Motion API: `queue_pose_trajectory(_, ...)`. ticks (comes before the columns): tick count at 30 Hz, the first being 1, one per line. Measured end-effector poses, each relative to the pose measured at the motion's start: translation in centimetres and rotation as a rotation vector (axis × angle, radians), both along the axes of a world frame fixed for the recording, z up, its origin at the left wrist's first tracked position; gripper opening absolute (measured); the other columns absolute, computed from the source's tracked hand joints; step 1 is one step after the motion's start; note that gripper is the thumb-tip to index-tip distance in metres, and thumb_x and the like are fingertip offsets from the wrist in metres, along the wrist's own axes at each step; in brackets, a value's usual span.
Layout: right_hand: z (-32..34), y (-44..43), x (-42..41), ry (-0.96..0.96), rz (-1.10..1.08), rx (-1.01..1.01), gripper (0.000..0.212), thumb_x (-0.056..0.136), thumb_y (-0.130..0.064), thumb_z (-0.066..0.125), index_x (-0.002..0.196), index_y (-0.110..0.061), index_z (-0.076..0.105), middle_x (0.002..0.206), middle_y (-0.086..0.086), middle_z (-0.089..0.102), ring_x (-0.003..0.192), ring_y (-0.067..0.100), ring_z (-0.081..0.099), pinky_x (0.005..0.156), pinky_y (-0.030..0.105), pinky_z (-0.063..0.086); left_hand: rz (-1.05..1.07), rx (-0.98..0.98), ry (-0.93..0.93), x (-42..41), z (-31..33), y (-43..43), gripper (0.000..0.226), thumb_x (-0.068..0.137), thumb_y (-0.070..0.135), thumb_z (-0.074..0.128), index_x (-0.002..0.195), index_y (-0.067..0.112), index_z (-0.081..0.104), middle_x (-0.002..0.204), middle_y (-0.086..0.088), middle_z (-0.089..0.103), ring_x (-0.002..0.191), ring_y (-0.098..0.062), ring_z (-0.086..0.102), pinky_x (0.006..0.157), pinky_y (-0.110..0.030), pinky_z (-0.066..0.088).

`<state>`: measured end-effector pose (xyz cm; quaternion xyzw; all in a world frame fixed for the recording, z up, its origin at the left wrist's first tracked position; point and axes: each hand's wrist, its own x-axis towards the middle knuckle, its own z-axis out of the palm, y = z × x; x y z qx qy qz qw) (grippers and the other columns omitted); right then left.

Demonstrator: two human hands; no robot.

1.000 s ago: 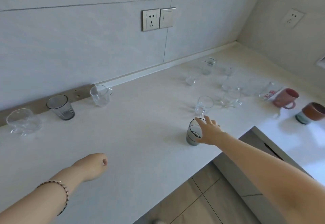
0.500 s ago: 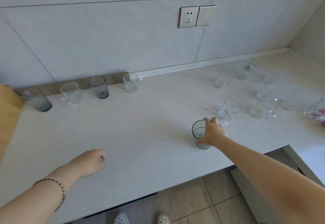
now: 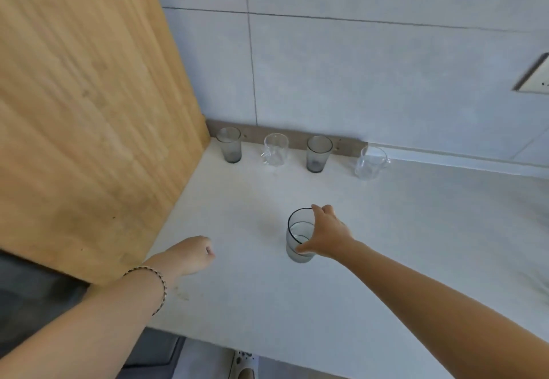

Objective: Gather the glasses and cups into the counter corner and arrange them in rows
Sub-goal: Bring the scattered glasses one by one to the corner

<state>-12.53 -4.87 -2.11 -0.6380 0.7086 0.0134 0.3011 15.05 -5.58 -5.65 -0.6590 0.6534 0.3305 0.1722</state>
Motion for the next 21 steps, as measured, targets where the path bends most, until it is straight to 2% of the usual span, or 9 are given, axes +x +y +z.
queue_pose_trajectory(2,-0.4,-3.0,3.9,0.000,0.042,-0.006,0.096,0.068,-0.038,0.077,0.144,-0.014,0.023,0.139,0.005,0.032,0.123,0.027,0.050,0.096,0.034,0.047,0.015,0.014,0.021,1.7,-0.8,-1.9,0.034,0.093,0.018,0.039,0.060,0.025,0.032,0.074,0.000,0.036,0.058,-0.014,0.030,0.053,-0.024,0.022)
queue_pose_trajectory(6,-1.3,-9.2,10.8,0.001,0.103,-0.020,0.096,0.068,-0.037,0.078,0.144,-0.014,0.023,0.140,0.004,0.032,0.123,0.028,0.050,0.095,0.035,0.047,0.054,0.050,0.059,4.8,-2.2,-5.6,0.039,0.091,0.015,0.039,0.057,0.028,0.026,0.064,0.007,0.026,0.053,-0.008,0.022,0.051,-0.022,0.017)
queue_pose_trajectory(9,-2.0,-13.6,15.3,-0.004,0.086,-0.037,0.093,0.068,-0.035,0.078,0.142,-0.014,0.025,0.138,0.004,0.033,0.122,0.029,0.050,0.092,0.035,0.047,0.075,0.050,0.075,6.4,-2.8,-8.1,0.038,0.089,0.015,0.040,0.057,0.029,0.025,0.066,0.008,0.028,0.055,-0.011,0.026,0.051,-0.023,0.016)
queue_pose_trajectory(12,-2.8,-17.1,18.9,-0.011,0.057,-0.053,0.092,0.068,-0.032,0.079,0.141,-0.014,0.026,0.136,0.005,0.033,0.121,0.030,0.050,0.091,0.036,0.046,0.075,0.055,0.067,7.5,-3.6,-10.1,0.036,0.088,0.016,0.040,0.057,0.028,0.026,0.080,0.003,0.037,0.075,-0.017,0.034,0.053,-0.025,0.018)
queue_pose_trajectory(14,-3.3,-18.6,20.8,-0.016,0.037,-0.064,0.088,0.067,-0.032,0.080,0.137,-0.013,0.030,0.135,0.006,0.035,0.119,0.030,0.050,0.090,0.035,0.046,0.070,0.057,0.064,8.1,-4.0,-11.0,0.035,0.089,0.016,0.040,0.058,0.027,0.027,0.085,0.004,0.039,0.079,-0.017,0.035,0.053,-0.025,0.020)
queue_pose_trajectory(18,-4.1,-20.3,23.1,-0.016,0.050,-0.074,0.093,0.069,-0.035,0.079,0.141,-0.011,0.025,0.139,0.006,0.033,0.124,0.029,0.046,0.095,0.035,0.045,0.012,0.078,0.054,9.0,-4.7,-11.8,0.029,0.092,0.017,0.039,0.064,0.025,0.032,0.077,0.005,0.036,0.075,-0.018,0.036,0.052,-0.024,0.021)
queue_pose_trajectory(21,-4.4,-20.0,23.3,-0.055,0.034,-0.073,0.100,0.073,-0.037,0.077,0.146,-0.008,0.015,0.148,0.007,0.027,0.130,0.028,0.041,0.099,0.036,0.043,-0.022,0.071,0.033,9.3,-5.0,-12.1,0.038,0.091,0.016,0.040,0.058,0.027,0.024,0.067,0.006,0.028,0.067,-0.019,0.032,0.051,-0.025,0.017)
